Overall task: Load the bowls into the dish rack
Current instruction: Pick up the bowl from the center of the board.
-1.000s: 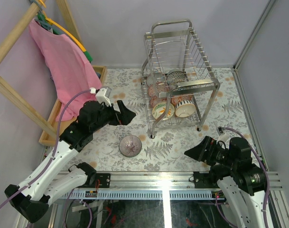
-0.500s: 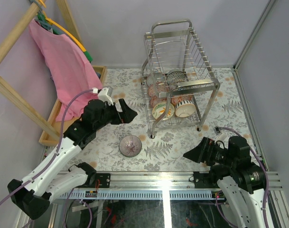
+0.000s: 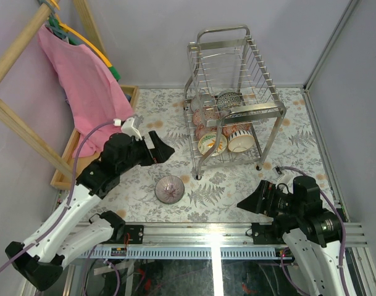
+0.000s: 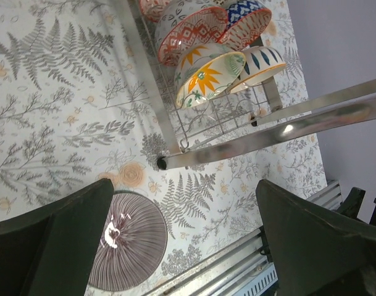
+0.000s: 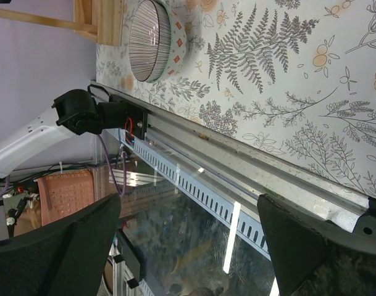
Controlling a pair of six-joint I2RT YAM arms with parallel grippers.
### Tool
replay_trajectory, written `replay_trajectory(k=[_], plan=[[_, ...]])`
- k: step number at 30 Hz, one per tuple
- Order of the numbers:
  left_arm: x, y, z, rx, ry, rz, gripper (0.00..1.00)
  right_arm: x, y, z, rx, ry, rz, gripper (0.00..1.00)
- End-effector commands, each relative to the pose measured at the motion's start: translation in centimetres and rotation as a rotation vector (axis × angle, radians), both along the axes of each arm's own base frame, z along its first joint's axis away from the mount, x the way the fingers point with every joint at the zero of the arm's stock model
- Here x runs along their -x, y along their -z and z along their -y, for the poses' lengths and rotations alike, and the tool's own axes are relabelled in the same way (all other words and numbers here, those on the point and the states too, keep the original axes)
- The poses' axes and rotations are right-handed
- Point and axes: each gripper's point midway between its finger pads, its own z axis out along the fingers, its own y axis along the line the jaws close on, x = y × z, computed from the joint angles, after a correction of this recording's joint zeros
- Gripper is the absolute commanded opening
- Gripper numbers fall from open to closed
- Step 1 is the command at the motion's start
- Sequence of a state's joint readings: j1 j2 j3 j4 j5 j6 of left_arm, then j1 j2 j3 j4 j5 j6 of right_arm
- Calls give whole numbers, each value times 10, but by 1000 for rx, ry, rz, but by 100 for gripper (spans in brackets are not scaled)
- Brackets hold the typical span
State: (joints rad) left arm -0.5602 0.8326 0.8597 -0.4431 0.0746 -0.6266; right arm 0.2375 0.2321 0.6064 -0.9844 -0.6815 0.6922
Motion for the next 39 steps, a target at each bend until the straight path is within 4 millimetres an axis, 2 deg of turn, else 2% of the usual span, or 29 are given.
replay_trajectory(k=[1, 4, 8, 14, 19, 26, 32, 39], plan=[[15, -3, -15, 18, -54, -35, 100, 18, -10, -6, -55, -62, -22, 99], [23, 0, -23, 40, -80, -29, 100, 17, -14, -5, -48, -62, -16, 100], [31, 7, -24, 50, -66, -37, 100, 14, -17, -5, -35, -69, -7, 100], [35, 24, -15, 64, -32, -113, 100, 6, -5, -8, -33, -81, -30, 99], [37, 46, -10, 81, -36, -179, 100, 3, 7, -8, -23, -83, -54, 100], [38, 67, -10, 48, -34, -215, 100, -4, 7, -7, 1, -80, -37, 99], [37, 66, -7, 52, -18, -213, 100, -13, 12, -7, -5, -32, -50, 100], [42, 70, 0, 87, 19, -213, 100, -13, 21, -4, -3, 21, -92, 100]])
